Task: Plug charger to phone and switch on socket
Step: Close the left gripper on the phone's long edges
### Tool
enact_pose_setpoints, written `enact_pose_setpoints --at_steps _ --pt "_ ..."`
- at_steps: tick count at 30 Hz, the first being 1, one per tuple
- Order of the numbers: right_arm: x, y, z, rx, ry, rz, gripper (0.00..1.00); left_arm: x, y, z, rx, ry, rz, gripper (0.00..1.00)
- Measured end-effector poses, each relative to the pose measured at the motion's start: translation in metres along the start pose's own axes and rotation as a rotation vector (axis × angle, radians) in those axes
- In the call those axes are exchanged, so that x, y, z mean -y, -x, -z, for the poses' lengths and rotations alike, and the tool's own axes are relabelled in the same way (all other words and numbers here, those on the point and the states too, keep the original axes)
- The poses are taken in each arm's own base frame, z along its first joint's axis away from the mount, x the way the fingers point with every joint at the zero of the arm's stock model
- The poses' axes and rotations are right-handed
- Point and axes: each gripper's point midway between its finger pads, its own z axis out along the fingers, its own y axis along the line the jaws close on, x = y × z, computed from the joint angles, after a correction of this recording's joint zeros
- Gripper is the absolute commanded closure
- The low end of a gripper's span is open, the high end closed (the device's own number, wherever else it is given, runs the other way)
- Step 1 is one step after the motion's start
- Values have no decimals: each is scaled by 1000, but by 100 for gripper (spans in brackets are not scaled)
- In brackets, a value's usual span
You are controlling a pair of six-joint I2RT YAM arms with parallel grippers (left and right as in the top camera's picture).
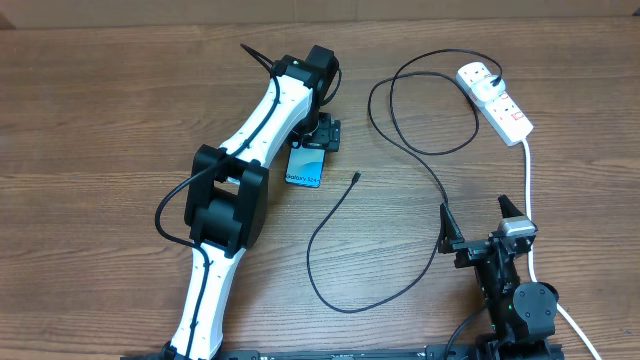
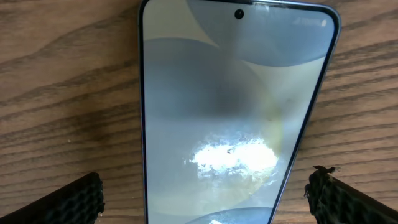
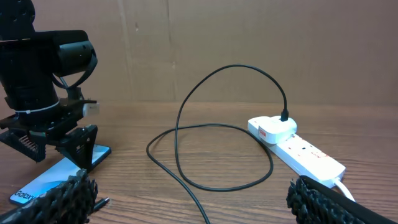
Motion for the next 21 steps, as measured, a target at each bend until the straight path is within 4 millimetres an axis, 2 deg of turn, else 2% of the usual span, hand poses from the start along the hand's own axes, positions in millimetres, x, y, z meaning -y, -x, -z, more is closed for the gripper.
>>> enact_pose_setpoints --at_steps 10,21 --pt "0 0 0 0 0 0 0 2 -7 -16 -22 -15 -1 0" --pt "0 0 0 0 0 0 0 5 -6 -17 -19 -30 -16 0"
